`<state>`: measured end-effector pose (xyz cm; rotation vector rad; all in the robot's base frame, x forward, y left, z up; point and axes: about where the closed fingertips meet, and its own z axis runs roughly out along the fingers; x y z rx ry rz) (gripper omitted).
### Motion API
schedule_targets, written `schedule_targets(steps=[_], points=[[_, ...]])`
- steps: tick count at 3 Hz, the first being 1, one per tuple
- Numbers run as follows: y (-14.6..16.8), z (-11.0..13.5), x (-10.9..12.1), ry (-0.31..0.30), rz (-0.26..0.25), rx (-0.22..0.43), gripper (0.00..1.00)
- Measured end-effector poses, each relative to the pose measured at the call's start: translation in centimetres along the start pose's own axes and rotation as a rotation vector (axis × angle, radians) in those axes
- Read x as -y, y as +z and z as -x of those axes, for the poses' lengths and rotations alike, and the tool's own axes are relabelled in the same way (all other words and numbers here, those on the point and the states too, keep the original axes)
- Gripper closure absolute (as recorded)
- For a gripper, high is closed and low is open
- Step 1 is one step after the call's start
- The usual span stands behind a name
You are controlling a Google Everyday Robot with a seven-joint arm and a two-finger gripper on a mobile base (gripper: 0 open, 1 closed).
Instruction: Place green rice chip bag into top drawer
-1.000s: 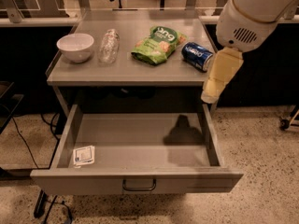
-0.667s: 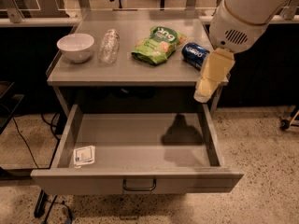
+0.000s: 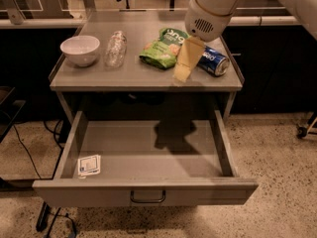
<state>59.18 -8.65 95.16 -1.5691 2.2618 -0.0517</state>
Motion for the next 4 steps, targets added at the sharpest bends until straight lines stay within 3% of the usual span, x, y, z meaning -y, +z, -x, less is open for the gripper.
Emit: schedule_targets(steps=[1,2,3,4], points=[[0.0,0.2,0.3,0.001,-0.001,0.003,0.00],[0.8,1.9,0.8,0.045,0.011,0.047,0.00],[2.2,4.3,2.8,0.073,0.017,0.072,0.00],[5.6,7.3,7.0,0.113,0.048,0.081,0.00]])
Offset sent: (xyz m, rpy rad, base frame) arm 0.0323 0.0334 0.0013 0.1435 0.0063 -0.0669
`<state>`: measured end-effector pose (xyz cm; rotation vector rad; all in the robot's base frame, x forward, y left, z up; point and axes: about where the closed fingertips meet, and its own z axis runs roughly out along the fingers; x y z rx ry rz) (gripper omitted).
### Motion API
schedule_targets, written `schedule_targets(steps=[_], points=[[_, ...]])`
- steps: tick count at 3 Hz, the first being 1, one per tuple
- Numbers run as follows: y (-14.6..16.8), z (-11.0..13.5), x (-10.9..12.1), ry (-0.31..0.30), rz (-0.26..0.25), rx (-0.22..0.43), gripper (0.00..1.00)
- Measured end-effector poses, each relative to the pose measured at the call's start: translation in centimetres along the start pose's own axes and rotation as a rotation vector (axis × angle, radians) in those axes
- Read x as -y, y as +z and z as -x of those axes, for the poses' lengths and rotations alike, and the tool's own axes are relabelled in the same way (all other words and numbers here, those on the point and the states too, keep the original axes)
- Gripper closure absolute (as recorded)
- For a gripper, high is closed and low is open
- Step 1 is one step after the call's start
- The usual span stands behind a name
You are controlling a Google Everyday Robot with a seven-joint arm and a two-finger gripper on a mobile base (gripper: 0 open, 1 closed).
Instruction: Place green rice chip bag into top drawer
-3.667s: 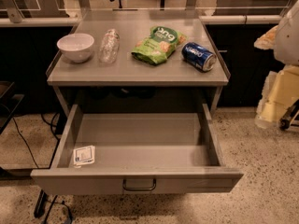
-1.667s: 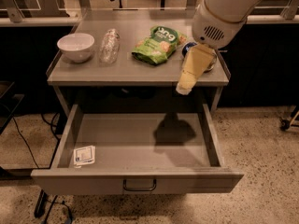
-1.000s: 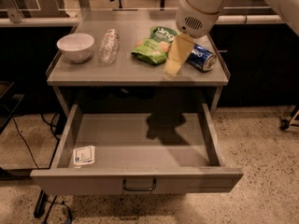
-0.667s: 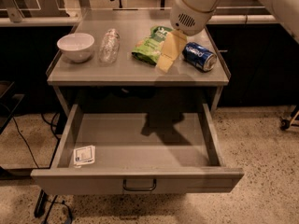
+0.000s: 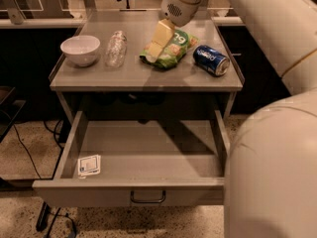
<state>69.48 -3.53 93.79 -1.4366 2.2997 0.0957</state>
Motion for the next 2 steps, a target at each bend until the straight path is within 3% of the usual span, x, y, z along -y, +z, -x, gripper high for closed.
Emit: schedule_targets(steps=[2], points=[[1.0,1.6,1.0,-0.003,-0.010,0.024,0.00]])
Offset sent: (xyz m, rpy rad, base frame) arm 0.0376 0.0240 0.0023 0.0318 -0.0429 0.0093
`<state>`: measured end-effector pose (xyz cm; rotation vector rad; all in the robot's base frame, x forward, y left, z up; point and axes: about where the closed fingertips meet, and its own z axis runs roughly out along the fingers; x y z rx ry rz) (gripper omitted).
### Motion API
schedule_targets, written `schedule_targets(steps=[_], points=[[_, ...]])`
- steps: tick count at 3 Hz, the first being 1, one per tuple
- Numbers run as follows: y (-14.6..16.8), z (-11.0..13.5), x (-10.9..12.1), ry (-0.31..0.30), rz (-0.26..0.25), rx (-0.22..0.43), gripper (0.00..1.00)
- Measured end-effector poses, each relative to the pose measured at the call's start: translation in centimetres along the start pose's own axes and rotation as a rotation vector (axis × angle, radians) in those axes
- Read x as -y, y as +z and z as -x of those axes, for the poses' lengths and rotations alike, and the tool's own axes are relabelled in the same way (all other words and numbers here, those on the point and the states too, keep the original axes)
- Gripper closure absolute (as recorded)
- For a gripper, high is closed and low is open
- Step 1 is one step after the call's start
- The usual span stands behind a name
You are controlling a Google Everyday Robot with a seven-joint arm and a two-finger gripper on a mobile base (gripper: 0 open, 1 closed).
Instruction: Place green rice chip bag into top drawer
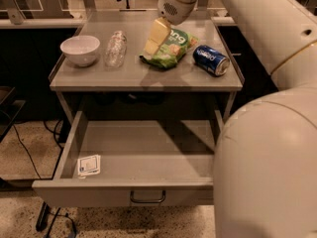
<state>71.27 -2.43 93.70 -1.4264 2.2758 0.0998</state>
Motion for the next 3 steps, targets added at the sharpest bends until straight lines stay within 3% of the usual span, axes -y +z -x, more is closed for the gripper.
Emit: schedule_targets(steps=[2,3], points=[[3.1,3.5,3.0,-0.025,-0.039,0.007,0.00],[5.0,3.3,4.6,-0.021,-0.050,-0.029,0.00]])
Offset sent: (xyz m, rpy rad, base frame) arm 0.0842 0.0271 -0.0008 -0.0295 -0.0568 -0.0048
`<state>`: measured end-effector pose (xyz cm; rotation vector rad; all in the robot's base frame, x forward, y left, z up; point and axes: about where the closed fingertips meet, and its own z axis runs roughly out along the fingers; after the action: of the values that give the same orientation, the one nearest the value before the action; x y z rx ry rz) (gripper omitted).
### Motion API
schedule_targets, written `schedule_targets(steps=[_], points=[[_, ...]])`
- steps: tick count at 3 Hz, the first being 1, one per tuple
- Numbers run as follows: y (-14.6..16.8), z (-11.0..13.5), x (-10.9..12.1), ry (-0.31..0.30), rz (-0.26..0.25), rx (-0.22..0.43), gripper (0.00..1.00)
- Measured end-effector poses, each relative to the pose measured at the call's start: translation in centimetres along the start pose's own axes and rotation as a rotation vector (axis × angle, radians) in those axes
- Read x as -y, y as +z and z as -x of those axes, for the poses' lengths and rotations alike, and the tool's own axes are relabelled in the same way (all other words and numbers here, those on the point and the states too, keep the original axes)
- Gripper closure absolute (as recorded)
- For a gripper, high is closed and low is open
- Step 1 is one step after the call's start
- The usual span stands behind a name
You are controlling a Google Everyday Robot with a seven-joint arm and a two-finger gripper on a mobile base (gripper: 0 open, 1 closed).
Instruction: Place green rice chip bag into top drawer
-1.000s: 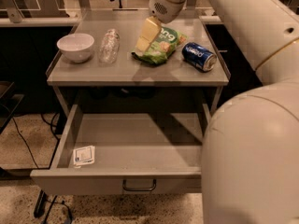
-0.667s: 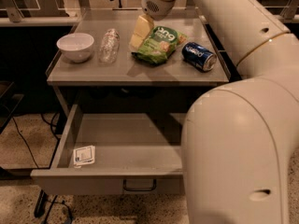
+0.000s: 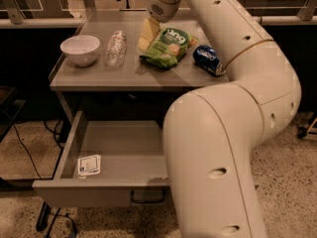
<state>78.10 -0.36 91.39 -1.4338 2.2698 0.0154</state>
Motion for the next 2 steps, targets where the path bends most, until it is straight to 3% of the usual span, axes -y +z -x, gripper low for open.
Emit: schedule_targets(steps=[1,2], points=[[0.3,-0.2,0.3,0.014,0.006,0.009,0.00],[1.4,-2.2,1.7,0.057,-0.003,-0.016,0.00]])
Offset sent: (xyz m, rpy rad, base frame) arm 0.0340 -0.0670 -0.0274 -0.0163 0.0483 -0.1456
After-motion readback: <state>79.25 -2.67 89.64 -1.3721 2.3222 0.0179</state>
